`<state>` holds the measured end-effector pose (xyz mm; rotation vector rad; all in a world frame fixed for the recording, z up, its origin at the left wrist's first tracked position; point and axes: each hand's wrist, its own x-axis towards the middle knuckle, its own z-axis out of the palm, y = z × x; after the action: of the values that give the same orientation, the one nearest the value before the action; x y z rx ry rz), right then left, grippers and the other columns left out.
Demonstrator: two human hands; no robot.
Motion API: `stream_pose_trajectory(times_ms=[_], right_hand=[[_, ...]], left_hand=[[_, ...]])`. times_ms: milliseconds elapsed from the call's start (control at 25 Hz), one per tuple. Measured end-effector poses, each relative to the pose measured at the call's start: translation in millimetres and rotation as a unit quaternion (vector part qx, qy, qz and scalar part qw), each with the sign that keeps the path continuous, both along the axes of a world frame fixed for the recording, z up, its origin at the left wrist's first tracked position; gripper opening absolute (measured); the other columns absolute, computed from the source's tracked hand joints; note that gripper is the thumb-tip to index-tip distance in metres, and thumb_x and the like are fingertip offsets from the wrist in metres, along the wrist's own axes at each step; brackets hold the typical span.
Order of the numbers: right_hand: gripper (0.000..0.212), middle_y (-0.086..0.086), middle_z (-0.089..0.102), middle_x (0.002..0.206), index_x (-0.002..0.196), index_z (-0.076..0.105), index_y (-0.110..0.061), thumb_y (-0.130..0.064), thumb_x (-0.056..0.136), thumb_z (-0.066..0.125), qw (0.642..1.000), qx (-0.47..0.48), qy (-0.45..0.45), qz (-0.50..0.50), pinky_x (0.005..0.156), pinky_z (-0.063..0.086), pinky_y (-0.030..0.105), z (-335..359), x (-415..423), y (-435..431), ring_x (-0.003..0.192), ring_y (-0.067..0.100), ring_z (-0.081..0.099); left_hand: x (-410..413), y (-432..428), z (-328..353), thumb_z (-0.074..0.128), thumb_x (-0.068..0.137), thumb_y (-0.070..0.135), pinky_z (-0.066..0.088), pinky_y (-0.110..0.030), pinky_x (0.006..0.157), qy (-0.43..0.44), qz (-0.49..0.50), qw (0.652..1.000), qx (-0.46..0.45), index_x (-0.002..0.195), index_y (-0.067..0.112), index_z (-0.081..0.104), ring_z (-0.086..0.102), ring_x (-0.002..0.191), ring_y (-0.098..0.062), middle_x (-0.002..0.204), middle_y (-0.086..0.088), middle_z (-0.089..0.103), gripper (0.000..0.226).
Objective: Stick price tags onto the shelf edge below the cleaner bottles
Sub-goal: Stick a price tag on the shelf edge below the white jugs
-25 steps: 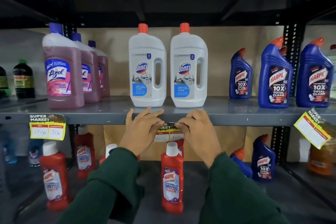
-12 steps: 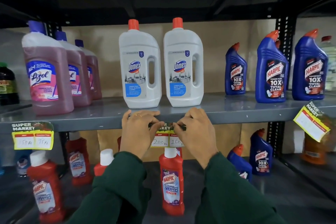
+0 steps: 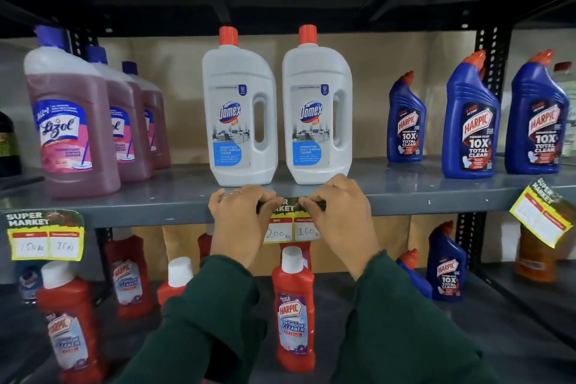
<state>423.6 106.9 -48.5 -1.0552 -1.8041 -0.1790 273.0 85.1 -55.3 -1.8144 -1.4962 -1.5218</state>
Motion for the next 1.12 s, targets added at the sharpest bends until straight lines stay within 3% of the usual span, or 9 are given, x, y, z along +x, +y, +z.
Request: stream_pose_trajectory(times_ms=[120,200,280,400,560,760,960,1040,1120], right_hand=[[0.027,0.004,0.050,0.089,0.074,0.053,-0.013,-0.032,0.075,0.072,1.000,-0.019,0.019,0.006,0.066,0.034,0.016,8,5,0,0.090,0.019,0.049],[0.040,0.008,0.059,0.107,0.095,0.057,-0.012,-0.043,0.074,0.070,0.999,-0.027,0.022,0.005,0.083,0.040,0.024,11,7,2,0.106,0.022,0.049],[0.047,0.008,0.067,0.096,0.091,0.062,-0.013,-0.057,0.076,0.058,1.000,-0.024,-0.009,-0.016,0.090,0.047,0.035,9,5,4,0.095,0.022,0.057],[0.052,0.003,0.064,0.064,0.062,0.058,-0.013,-0.061,0.080,0.049,0.998,-0.010,-0.045,-0.047,0.075,0.049,0.038,4,5,7,0.066,0.018,0.055],[0.039,0.004,0.073,0.076,0.078,0.066,-0.013,-0.050,0.082,0.055,1.000,0.008,-0.025,-0.008,0.078,0.048,0.036,-1,12,10,0.074,0.020,0.062],[0.024,0.008,0.075,0.088,0.090,0.067,-0.010,-0.032,0.087,0.059,0.998,0.039,-0.033,0.020,0.086,0.045,0.040,-5,17,12,0.085,0.025,0.063],[0.019,0.012,0.070,0.076,0.080,0.062,-0.005,-0.015,0.092,0.051,0.994,0.048,-0.076,0.060,0.077,0.048,0.045,-3,22,13,0.073,0.028,0.059],[0.023,0.016,0.066,0.070,0.075,0.059,-0.001,-0.010,0.093,0.048,0.990,0.045,-0.092,0.097,0.069,0.048,0.044,-1,30,10,0.067,0.029,0.055],[0.026,0.019,0.066,0.074,0.079,0.058,0.002,-0.014,0.095,0.046,0.985,0.002,-0.043,0.166,0.066,0.047,0.042,2,43,8,0.069,0.031,0.057]], left_hand=[[-1,1,1,0.071,0.077,0.027,0.040,-0.047,0.089,-0.074,-0.018,0.997,-0.013,0.080,0.025,0.058,0.057,0.085,-0.017,0.075,0.011,0.060,0.014],[-2,3,1,0.067,0.079,0.034,0.029,-0.042,0.097,-0.075,-0.004,0.997,-0.036,0.095,0.028,0.058,0.049,0.110,-0.025,0.098,0.004,0.065,0.019],[-2,7,-2,0.059,0.084,0.039,0.011,-0.041,0.105,-0.013,0.023,0.999,-0.042,0.105,0.026,0.061,0.039,0.122,-0.018,0.118,0.003,0.062,0.025],[2,9,-7,0.054,0.086,0.042,0.004,-0.040,0.106,0.015,0.059,0.998,-0.017,0.099,0.026,0.067,0.045,0.115,-0.014,0.110,0.004,0.068,0.024],[-1,10,-8,0.053,0.088,0.037,0.018,-0.045,0.102,0.024,0.058,0.998,-0.007,0.095,0.027,0.067,0.050,0.099,-0.011,0.102,0.005,0.070,0.018],[-6,9,-9,0.043,0.094,0.027,0.015,-0.028,0.086,0.016,0.055,0.998,-0.007,0.095,0.029,0.063,0.039,0.085,-0.003,0.092,0.005,0.071,0.020],[-5,8,-8,0.037,0.096,0.022,0.016,-0.031,0.094,-0.017,0.011,1.000,-0.016,0.109,0.030,0.054,0.049,0.097,-0.011,0.094,0.007,0.070,0.023],[-1,8,-6,0.030,0.098,0.021,0.013,-0.025,0.093,-0.059,0.008,0.998,-0.025,0.118,0.028,0.048,0.050,0.101,-0.016,0.099,0.005,0.070,0.028],[9,7,0,0.026,0.099,0.023,0.011,-0.026,0.096,-0.122,0.013,0.992,0.000,0.121,0.027,0.045,0.049,0.102,-0.017,0.104,0.002,0.068,0.030]])
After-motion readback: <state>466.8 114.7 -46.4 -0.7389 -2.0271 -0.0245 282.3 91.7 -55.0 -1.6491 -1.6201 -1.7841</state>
